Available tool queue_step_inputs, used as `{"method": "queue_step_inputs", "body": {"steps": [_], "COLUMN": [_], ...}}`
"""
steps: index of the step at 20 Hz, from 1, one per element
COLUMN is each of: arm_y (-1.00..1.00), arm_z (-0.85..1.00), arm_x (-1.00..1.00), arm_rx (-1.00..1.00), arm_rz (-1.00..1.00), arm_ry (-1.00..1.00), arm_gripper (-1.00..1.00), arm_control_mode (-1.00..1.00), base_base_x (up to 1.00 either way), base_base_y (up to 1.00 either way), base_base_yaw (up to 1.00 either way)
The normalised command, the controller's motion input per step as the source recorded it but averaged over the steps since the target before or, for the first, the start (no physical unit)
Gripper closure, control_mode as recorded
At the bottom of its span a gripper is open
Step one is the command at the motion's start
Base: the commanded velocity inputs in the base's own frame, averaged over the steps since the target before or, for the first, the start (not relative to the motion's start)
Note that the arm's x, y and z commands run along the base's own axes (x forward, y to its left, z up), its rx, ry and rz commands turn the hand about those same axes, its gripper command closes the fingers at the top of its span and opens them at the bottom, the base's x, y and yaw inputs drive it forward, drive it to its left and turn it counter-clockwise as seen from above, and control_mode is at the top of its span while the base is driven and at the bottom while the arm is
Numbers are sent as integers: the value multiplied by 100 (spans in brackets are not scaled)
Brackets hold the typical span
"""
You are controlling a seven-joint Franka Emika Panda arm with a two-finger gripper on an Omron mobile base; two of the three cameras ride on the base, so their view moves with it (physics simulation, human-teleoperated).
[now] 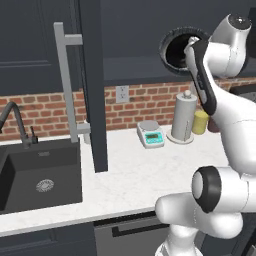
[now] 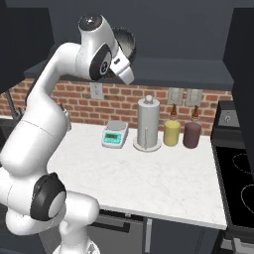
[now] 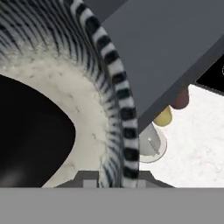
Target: Pick up the bowls on the counter and stack them on top of one another in the open cabinet. Place the smaller bowl on top of the larger bowl.
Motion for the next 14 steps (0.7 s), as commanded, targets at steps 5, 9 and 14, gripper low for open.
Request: {"method": "queue_step_inputs", "body": {"steps": [5,9,14], "arm_y": [7,4,1], "arm_z": [-5,-10,-7], "arm_x": [100,100,40], "arm_rx": [-4,-5,-1], "arm_rz": [-4,-5,-2], "arm_ry": [1,0,0], "arm_gripper": [100,100,-100], "arm_control_mode": [-100,-100,-100], "base_base_x": [0,0,0], "base_base_y": [0,0,0], "base_base_yaw": [0,0,0]}}
